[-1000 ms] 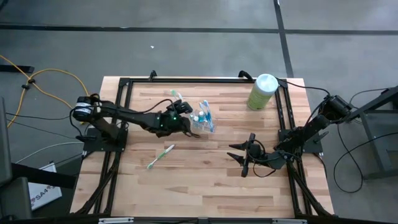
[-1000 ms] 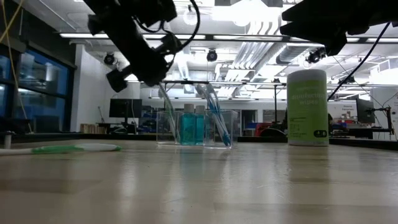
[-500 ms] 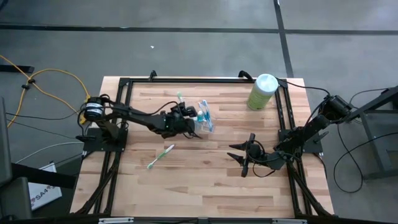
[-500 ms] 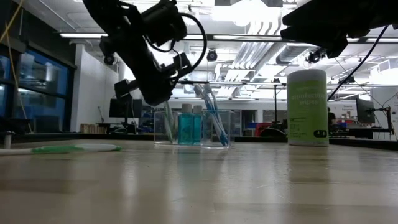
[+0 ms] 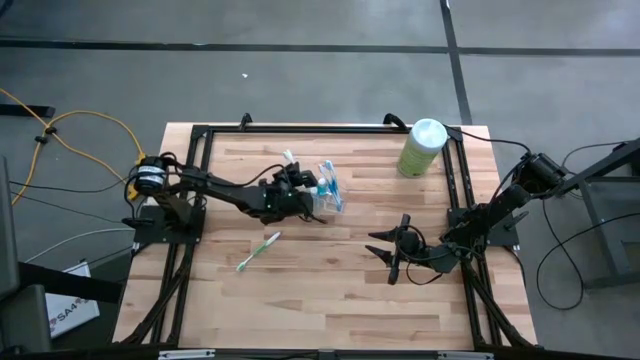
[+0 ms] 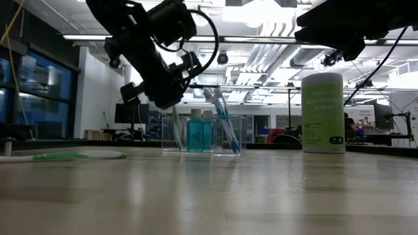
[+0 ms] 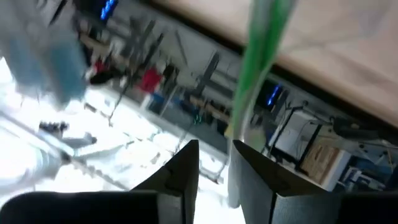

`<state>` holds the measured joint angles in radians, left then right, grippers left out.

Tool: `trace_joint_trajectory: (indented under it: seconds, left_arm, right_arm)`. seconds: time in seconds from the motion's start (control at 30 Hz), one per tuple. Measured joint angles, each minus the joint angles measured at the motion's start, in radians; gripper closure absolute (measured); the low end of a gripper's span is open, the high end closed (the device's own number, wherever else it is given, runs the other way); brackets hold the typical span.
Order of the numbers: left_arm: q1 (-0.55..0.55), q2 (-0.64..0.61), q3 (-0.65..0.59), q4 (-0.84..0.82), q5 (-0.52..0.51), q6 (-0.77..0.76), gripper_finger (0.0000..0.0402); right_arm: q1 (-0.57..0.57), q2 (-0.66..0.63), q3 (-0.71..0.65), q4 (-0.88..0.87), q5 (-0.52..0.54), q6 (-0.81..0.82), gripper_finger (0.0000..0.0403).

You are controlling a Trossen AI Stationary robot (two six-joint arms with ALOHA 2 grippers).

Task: Pick & Place toothbrushing station
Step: Put the bottom green toothbrush into the transparent organizer, then put the green toothbrush into the transparent organizer

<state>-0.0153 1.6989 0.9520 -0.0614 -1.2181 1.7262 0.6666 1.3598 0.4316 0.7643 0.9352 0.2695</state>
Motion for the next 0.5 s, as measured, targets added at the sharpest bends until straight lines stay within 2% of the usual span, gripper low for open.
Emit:
trace_joint_trajectory:
  seconds: [0.13, 0.37, 0.5]
  left_arm:
    - [-0.031, -0.002, 0.000, 0.091, -0.088, -0.002, 0.0312]
    - [-0.159, -0.008, 0.000, 0.288, -0.098, -0.109, 0.0311]
    - [-0.251, -0.008, 0.001, 0.340, -0.101, -0.181, 0.0312]
  right_arm:
    - [0.000, 0.000, 0.000, 0.000, 0.000, 0.000, 0.0254]
    - [0.000, 0.000, 0.000, 0.001, 0.000, 0.000, 0.0254]
    - [0.000, 0.000, -0.001, 0.002, 0.000, 0.000, 0.0254]
